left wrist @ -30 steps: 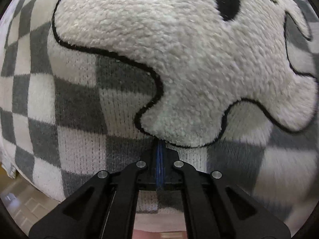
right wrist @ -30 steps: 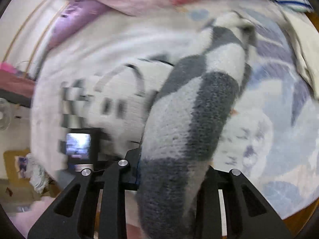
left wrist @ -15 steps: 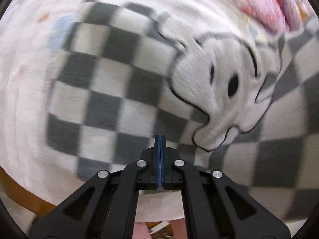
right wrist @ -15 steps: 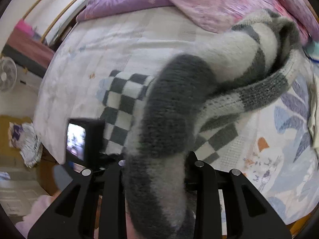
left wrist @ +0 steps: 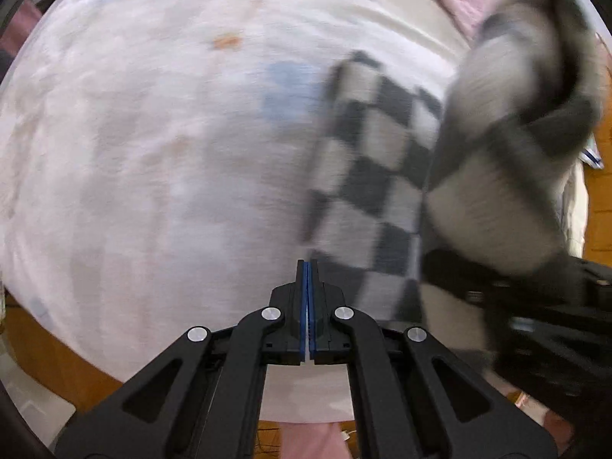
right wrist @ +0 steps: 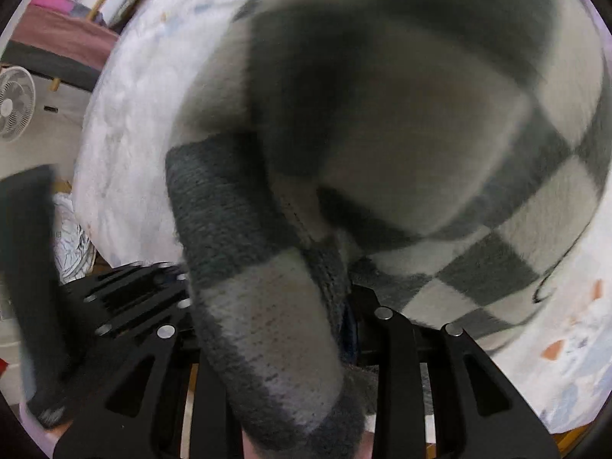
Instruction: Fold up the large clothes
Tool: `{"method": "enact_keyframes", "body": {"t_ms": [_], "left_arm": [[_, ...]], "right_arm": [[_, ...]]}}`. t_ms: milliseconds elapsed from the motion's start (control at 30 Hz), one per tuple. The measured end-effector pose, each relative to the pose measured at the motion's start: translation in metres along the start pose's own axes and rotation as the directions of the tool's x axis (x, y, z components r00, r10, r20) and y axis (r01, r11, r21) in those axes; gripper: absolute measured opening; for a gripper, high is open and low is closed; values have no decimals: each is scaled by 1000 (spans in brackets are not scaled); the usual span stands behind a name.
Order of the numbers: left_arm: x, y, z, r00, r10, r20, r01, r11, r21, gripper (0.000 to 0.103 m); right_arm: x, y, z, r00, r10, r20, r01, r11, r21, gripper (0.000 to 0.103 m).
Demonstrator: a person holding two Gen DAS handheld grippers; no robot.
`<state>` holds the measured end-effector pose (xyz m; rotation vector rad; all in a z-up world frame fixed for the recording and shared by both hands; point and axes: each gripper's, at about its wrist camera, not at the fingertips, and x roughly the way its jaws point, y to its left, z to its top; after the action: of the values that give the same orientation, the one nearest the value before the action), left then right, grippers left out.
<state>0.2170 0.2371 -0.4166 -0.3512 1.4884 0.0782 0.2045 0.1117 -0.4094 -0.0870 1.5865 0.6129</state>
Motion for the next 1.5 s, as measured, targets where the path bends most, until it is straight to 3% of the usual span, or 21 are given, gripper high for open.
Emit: {"method": "enact_keyframes", "body": {"t_ms": [100, 167, 200, 233, 333, 367, 500, 600, 633, 667, 733, 767, 800, 867, 967, 1067, 1100, 1133, 1267, 1400, 1500], "left_arm": [[3, 35, -4, 999, 37, -16, -38, 998, -56, 1], [1, 55, -9, 997, 73, -39, -77, 994, -84, 1], [-2, 62, -11, 996, 84, -43, -88, 992, -95, 1], [-8, 68, -13, 996, 83, -40, -87, 991, -104, 1], [-21, 70, -15, 998, 59, -25, -61, 993, -105, 1], [-26, 66, -15, 999, 43, -19, -45, 994, -103, 7], [-25, 37, -11, 994, -105, -34, 102, 992, -75, 50], [-4, 9, -7, 972, -217, -95, 207, 973, -104, 63], [5, 4, -6, 954, -275, -121, 260, 957, -129, 64], [23, -4, -5, 913, -374, -162, 342, 920, -192, 68], [51, -11, -8, 887, -397, -236, 322, 898, -299, 68], [65, -18, -11, 878, -393, -272, 302, 897, -322, 57], [71, -25, -13, 891, -365, -271, 284, 912, -297, 8], [61, -35, -14, 928, -264, -261, 213, 954, -210, 9], [11, -38, -14, 963, -217, -161, 205, 975, -86, 9], [-10, -31, -21, 980, -122, -157, 126, 992, 17, 9], [-8, -26, -23, 982, -91, -165, 98, 995, 30, 9], [-6, -23, -25, 983, -48, -175, 57, 997, 50, 9], [23, -18, -21, 973, 129, -189, -102, 984, 147, 10], [88, -8, -16, 955, 202, -218, -165, 971, 175, 17], [80, -10, -20, 960, 192, -202, -146, 964, 223, 23]], "right_arm": [[48, 10, 7, 997, 20, -76, -19, 1000, 14, 31], [71, 8, 13, 992, 61, -113, -54, 996, 66, 46], [72, 8, 14, 991, 80, -111, -72, 995, 75, 61], [69, 9, 15, 987, 121, -109, -113, 990, 79, 80], [40, 3, 12, 934, 350, -68, -337, 930, 149, 92], [33, 1, 10, 931, 360, -65, -347, 925, 155, 92], [-11, -26, -11, 986, 167, -15, -164, 979, 122, 92], [-29, -63, -30, 992, 128, 0, -126, 970, 209, 92], [-35, -82, -40, 992, 127, 7, -125, 955, 270, 92], [-40, -97, -49, 992, 128, 17, -126, 940, 316, 92], [-46, -121, -63, 991, 126, 34, -129, 913, 386, 92], [-50, -135, -72, 992, 121, 41, -127, 896, 426, 92], [-54, -143, -79, 992, 116, 43, -123, 884, 451, 92], [-57, -158, -91, 995, 94, 41, -102, 864, 494, 92], [-71, -169, -101, 994, 77, 72, -103, 852, 514, 90], [-87, -159, -94, 994, 29, 108, -74, 896, 437, 63], [-88, -153, -87, 995, -6, 99, -35, 916, 401, 44], [-88, -148, -81, 995, -22, 97, -17, 924, 382, 35], [-72, -137, -45, 996, -25, 83, 0, 957, 289, 32], [19, -139, -19, 995, -82, -63, 97, 948, 304, 20], [51, -140, -14, 981, -156, -116, 188, 915, 358, 21]]}}
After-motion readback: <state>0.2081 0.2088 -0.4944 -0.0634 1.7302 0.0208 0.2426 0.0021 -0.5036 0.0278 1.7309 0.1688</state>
